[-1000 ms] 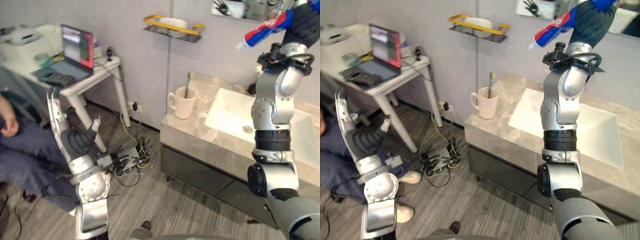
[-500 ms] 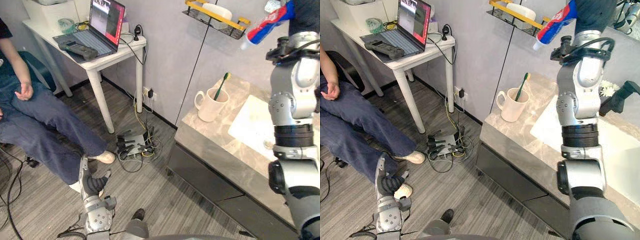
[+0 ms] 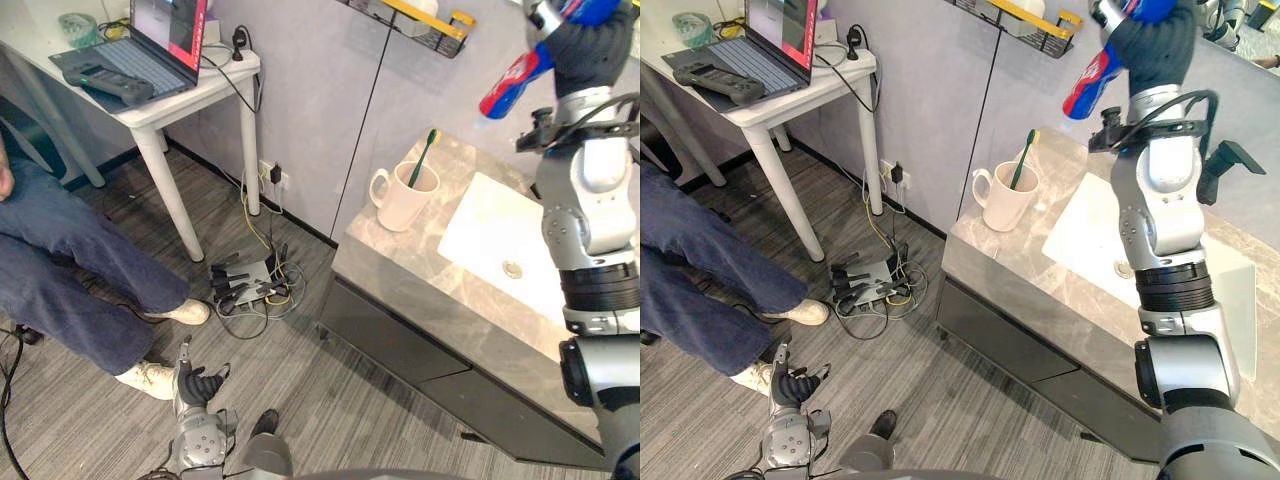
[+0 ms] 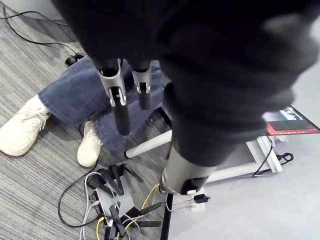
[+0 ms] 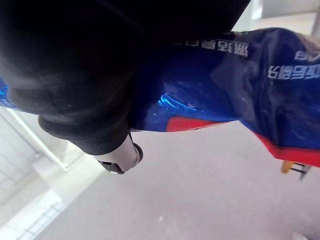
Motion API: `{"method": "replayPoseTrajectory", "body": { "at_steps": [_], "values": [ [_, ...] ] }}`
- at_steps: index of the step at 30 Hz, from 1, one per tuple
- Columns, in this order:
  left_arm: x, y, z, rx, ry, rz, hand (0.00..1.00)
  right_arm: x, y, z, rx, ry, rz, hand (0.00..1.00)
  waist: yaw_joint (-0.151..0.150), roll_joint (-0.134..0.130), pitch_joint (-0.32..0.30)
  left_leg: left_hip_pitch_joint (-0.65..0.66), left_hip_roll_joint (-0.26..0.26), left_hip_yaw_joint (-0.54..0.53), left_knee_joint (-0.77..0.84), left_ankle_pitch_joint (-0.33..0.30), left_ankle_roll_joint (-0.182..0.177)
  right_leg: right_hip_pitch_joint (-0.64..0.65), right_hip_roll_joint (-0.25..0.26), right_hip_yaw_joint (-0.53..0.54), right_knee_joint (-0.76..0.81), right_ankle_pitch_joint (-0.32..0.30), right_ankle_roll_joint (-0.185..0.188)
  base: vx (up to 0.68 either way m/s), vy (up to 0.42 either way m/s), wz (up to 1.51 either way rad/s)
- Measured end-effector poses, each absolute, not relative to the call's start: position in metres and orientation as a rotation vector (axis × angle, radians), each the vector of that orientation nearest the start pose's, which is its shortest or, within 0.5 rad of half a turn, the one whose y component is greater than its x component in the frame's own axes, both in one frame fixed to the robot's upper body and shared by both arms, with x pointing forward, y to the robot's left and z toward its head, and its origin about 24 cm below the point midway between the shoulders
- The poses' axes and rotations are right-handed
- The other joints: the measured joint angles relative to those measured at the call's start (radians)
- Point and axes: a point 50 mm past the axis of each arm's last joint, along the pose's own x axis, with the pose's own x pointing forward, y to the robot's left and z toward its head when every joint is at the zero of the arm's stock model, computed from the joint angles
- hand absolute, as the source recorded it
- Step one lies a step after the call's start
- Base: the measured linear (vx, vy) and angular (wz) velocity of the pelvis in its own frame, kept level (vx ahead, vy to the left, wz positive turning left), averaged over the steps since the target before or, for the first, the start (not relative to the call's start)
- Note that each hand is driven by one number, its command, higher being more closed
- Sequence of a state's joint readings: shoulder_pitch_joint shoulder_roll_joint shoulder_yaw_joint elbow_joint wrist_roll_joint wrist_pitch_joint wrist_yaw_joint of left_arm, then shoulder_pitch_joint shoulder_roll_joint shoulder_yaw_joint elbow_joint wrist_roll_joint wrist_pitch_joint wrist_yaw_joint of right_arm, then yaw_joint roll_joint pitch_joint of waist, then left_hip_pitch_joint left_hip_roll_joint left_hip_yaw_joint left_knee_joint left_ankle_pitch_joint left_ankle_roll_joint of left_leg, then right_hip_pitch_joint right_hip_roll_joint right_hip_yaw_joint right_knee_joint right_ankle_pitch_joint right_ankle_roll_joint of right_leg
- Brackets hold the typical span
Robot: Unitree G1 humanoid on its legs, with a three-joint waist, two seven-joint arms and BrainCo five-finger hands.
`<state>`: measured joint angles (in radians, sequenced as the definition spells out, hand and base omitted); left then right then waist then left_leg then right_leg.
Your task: Organize washtable
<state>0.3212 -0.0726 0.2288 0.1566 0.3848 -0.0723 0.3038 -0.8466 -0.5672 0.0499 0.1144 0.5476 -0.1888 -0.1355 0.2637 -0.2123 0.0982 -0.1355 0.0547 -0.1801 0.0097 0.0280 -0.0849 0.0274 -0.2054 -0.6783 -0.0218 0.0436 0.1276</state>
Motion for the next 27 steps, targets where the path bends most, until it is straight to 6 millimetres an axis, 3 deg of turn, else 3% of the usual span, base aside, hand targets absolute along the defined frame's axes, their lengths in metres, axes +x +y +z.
{"method": "replayPoseTrajectory", "body": {
  "at_steps": [7,17,20,27],
  "values": [
    [0.155,0.213,-0.055,0.358,0.432,0.481,0.00,0.326,-0.189,0.309,0.093,-0.876,0.066,1.00,0.003,-0.015,0.013,-0.018,0.006,0.007,0.000,-0.006,-0.003,-0.020,0.004,0.007,0.000,0.000,0.000,0.00,-0.008,-0.02],
    [0.160,0.215,-0.060,0.328,0.444,0.478,0.00,0.326,-0.199,0.308,0.235,-0.883,-0.010,1.00,0.008,-0.016,0.018,-0.043,0.018,-0.001,0.007,-0.015,-0.009,-0.037,0.016,0.007,0.000,0.001,-0.001,0.00,-0.001,0.01],
    [0.165,0.212,-0.058,0.315,0.431,0.470,0.00,0.326,-0.199,0.300,0.279,-0.878,-0.021,1.00,0.023,-0.017,0.019,-0.049,0.018,-0.002,0.007,-0.017,-0.008,-0.044,0.016,0.008,0.001,0.001,-0.002,0.00,0.000,0.00],
    [0.168,0.215,-0.057,0.308,0.425,0.475,0.00,0.330,-0.190,0.290,0.360,-0.846,-0.007,1.00,0.025,-0.027,0.046,-0.061,0.030,-0.013,0.009,-0.017,-0.009,-0.053,0.024,0.008,0.002,0.012,-0.015,0.00,-0.001,0.01]
  ]
}}
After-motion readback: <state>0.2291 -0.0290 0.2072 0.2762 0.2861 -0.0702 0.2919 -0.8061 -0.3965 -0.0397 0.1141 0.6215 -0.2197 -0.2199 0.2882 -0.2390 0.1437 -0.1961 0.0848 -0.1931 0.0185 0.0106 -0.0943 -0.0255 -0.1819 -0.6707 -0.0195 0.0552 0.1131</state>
